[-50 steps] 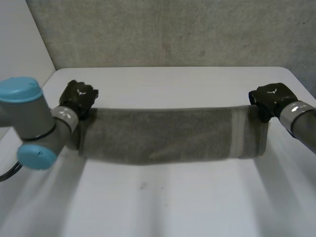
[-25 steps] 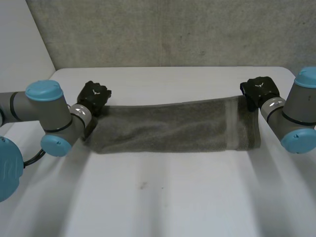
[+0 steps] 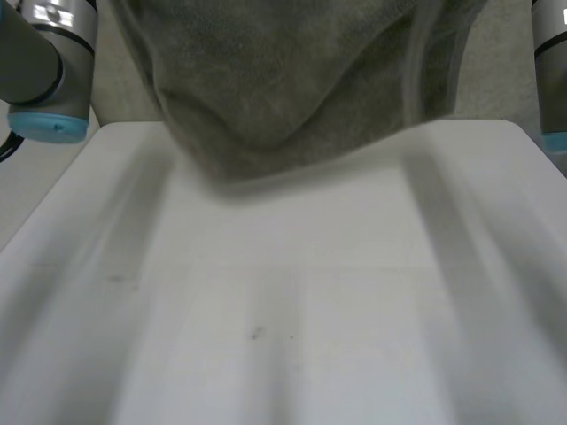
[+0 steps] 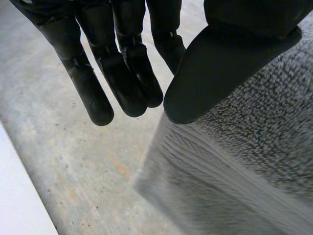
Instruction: Fold the towel.
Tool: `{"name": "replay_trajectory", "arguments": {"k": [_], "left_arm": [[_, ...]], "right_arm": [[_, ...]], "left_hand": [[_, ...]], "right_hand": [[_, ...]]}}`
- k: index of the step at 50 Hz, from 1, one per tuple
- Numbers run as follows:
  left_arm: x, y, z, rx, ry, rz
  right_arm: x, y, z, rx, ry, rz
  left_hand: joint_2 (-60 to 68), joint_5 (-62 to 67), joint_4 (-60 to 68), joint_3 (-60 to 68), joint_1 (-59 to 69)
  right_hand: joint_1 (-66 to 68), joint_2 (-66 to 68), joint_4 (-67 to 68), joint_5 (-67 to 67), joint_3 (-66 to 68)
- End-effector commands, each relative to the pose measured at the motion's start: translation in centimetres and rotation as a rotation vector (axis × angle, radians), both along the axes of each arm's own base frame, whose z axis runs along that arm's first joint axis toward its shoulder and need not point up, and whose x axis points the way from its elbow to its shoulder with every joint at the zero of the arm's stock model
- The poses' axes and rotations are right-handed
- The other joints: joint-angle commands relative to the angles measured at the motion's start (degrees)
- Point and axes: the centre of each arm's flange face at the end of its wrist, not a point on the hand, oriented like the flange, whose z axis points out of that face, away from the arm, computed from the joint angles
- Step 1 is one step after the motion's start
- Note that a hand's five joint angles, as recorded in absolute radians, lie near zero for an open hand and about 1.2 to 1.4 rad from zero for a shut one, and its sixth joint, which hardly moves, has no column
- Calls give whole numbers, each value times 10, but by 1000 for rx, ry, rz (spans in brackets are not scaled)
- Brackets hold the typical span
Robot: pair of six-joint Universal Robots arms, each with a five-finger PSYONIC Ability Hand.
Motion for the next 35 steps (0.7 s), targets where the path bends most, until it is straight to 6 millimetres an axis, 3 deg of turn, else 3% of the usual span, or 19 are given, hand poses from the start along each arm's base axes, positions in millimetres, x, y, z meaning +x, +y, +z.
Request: {"name": "replay_trajectory", "arguments": {"k": [1, 2, 3, 4, 5, 6, 7, 8, 9, 10, 11, 12, 13, 14, 18, 21, 29, 35], "left_arm": [[10, 14, -62, 260, -22, -34], [12, 20, -85, 331, -53, -35], [12, 21, -85, 331, -54, -35], [14, 28, -109, 403, -94, -37], [14, 28, -109, 403, -95, -37], [18, 38, -133, 477, -144, -27], [24, 51, -154, 543, -198, -11], [25, 51, -154, 544, -199, -11], [30, 65, -173, 601, -260, 6], [34, 82, -192, 654, -323, 15], [34, 82, -192, 655, -324, 15], [37, 100, -210, 707, -385, 19], [40, 120, -228, 762, -448, 16], [40, 120, -229, 762, -448, 16], [43, 160, -261, 862, -548, -8], [39, 179, -268, 887, -575, -36], [40, 200, -261, 878, -581, -52], [42, 207, -255, 863, -575, -55]], "right_arm": [[-1, 9, -67, 387, 117, 20], [-1, 15, -89, 497, 165, 34], [-1, 15, -90, 498, 166, 34], [-2, 22, -111, 599, 219, 45], [-5, 31, -132, 696, 274, 55], [-5, 31, -133, 697, 275, 55], [-10, 40, -153, 785, 334, 56], [-15, 50, -174, 868, 393, 57], [-15, 50, -174, 869, 394, 57], [-23, 58, -191, 934, 444, 52], [-32, 66, -205, 985, 483, 37], [-32, 66, -205, 985, 483, 37], [-41, 72, -219, 1025, 509, 31], [-49, 77, -229, 1056, 519, 28], [-61, 86, -236, 1077, 515, 31], [-73, 95, -230, 1066, 487, 22], [-102, 97, -211, 966, 378, -30], [-119, 89, -198, 919, 238, -63]], "left_hand": [[102, 106, 101, 102, 109], [102, 106, 101, 102, 109], [102, 106, 101, 102, 109], [102, 106, 101, 102, 109], [102, 106, 101, 102, 109], [102, 106, 101, 102, 109], [102, 106, 101, 102, 109], [102, 106, 101, 102, 109], [102, 106, 101, 102, 109], [102, 106, 101, 102, 109], [102, 106, 101, 102, 109], [102, 106, 101, 102, 109], [102, 106, 101, 102, 109], [102, 106, 101, 102, 109], [102, 106, 101, 102, 109], [102, 106, 101, 102, 109], [102, 106, 101, 102, 109], [102, 106, 101, 102, 109]], "right_hand": [[33, 33, 32, 31, 31], [33, 33, 32, 31, 31], [33, 33, 32, 31, 31], [33, 33, 32, 31, 31], [33, 33, 32, 31, 31], [33, 33, 32, 31, 31], [33, 33, 32, 31, 31], [33, 33, 32, 31, 31], [33, 33, 32, 31, 31], [33, 33, 32, 31, 31], [33, 33, 32, 31, 31], [33, 33, 32, 31, 31], [33, 33, 32, 31, 31], [33, 33, 32, 31, 31], [33, 33, 32, 31, 31], [33, 33, 32, 31, 31], [33, 33, 32, 31, 31], [33, 33, 32, 31, 31]]}}
